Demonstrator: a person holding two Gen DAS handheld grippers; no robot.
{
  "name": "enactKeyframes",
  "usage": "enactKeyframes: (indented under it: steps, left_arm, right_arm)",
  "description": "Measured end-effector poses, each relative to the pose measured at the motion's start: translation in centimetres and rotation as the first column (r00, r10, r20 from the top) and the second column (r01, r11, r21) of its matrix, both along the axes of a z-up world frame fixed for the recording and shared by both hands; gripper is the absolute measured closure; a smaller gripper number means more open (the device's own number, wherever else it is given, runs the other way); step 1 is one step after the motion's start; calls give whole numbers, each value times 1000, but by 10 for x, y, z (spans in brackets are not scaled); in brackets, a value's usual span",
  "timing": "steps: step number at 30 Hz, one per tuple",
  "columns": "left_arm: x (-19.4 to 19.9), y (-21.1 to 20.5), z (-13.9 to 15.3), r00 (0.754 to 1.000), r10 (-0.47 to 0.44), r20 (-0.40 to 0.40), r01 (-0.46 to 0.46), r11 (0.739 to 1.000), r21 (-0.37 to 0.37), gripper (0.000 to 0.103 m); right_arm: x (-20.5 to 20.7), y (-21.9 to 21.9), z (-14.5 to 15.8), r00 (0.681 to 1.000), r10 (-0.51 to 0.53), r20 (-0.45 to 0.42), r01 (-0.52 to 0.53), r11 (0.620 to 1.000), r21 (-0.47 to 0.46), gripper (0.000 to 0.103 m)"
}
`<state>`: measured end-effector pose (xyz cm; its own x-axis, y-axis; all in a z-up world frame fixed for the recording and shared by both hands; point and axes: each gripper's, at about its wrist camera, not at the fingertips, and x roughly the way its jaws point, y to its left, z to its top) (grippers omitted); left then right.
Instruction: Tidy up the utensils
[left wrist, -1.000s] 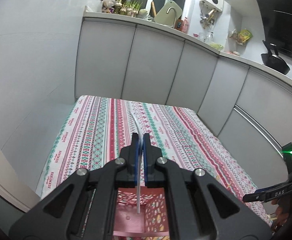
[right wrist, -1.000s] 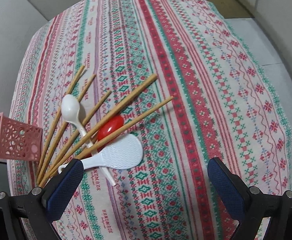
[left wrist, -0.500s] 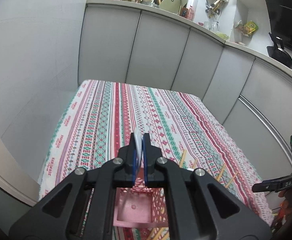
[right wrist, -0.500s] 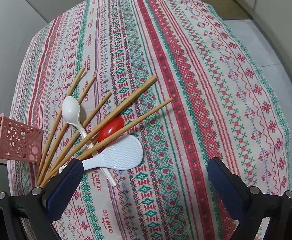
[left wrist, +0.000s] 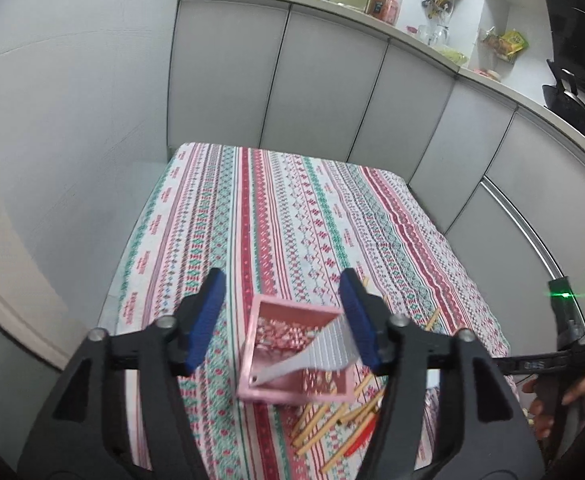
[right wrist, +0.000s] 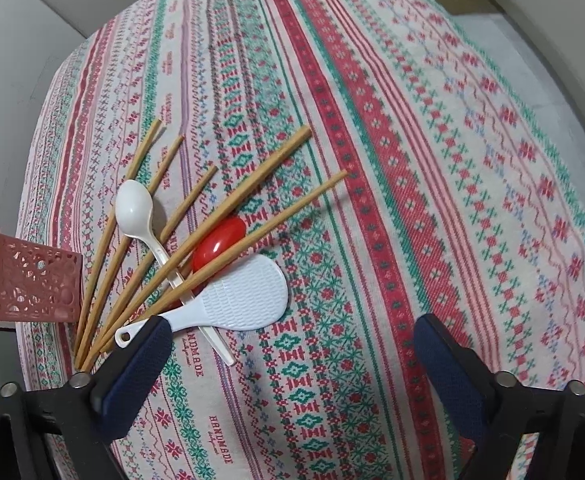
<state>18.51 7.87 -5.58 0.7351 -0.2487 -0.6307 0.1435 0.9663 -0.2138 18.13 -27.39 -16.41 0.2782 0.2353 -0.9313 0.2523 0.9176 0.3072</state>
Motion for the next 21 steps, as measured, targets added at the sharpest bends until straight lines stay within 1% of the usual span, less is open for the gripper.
enactKeyframes:
  steps: [2,3,5,6,8,9,11,13,18,21]
  left_arm:
    - [-5,2,3,1000,2,-20,-2,1000,1,33]
    - [-7,3,5,999,6,-39,-6,1000,1,31]
    - [-11,6,5,997,14,-71,-14,1000,-2,27]
    - [-13,6,5,995,18,-94,-18,1000,5,26]
    - [-16,7,3,991,27,-131,-24,999,23,25]
    - [-18,7,1,987,34,-154,-29,999,35,25]
    - [-21,7,-2,982,38,-186,-31,999,42,25]
    - [-25,8,-4,978,33,-205,-26,999,33,25]
    - [-29,8,-3,977,17,-214,-14,1000,14,25]
    - [-29,9,-3,976,21,-217,-21,1000,3,25]
  right_arm:
    - [1,-2,-5,1000,-23,-14,23,999,30,13]
    - [1,-3,-7,999,-31,-19,32,999,40,16]
    - [2,-5,-12,999,-46,-29,47,997,56,25]
    - [3,-6,-15,998,-53,-32,55,996,65,27]
    - [6,-7,-19,998,-58,-33,60,995,85,39]
    - [8,-6,-21,998,-58,-34,61,993,97,41]
    - [11,-7,-26,998,-56,-34,60,990,126,52]
    - [14,-7,-30,998,-53,-30,57,988,145,55]
    - [24,-6,-40,999,-33,-16,35,989,142,61]
    - [29,-9,-42,999,-32,15,29,986,165,65]
